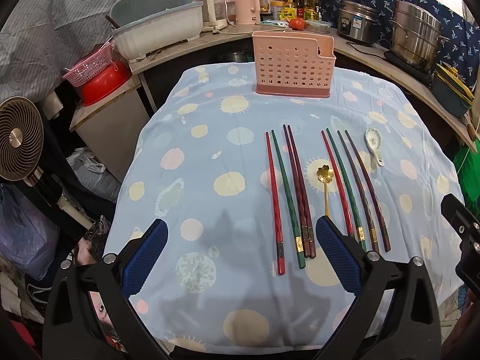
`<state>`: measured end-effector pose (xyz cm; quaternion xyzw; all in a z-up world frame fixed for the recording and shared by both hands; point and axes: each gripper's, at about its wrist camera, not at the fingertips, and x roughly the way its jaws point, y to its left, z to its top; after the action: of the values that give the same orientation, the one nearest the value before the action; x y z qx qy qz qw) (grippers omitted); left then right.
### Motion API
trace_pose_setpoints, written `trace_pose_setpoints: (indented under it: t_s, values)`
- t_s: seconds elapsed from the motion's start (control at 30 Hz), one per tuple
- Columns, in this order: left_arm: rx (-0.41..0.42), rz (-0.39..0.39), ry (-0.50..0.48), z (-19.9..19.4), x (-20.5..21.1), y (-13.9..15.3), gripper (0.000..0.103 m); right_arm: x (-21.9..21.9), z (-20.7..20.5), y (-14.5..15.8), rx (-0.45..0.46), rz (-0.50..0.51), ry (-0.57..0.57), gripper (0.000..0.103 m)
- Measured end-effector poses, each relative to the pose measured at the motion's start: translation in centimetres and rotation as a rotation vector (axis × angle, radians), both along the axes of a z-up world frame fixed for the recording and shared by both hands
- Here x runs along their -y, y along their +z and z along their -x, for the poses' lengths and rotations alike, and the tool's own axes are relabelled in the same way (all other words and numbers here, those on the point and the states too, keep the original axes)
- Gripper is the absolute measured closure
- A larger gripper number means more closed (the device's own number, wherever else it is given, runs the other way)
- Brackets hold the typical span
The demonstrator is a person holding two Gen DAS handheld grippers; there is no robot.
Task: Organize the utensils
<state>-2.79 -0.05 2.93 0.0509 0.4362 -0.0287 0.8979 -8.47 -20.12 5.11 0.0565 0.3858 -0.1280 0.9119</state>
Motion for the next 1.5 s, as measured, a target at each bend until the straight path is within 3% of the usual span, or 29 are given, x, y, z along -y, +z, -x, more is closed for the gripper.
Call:
trace_pose_setpoints:
  t_s: [1.5]
  values:
    - [0.033, -0.008, -0.035, -0.36, 0.59, 0.96, 0.009, -0.57, -0.52, -0.06, 0.004, 0.001, 0.006, 0.007]
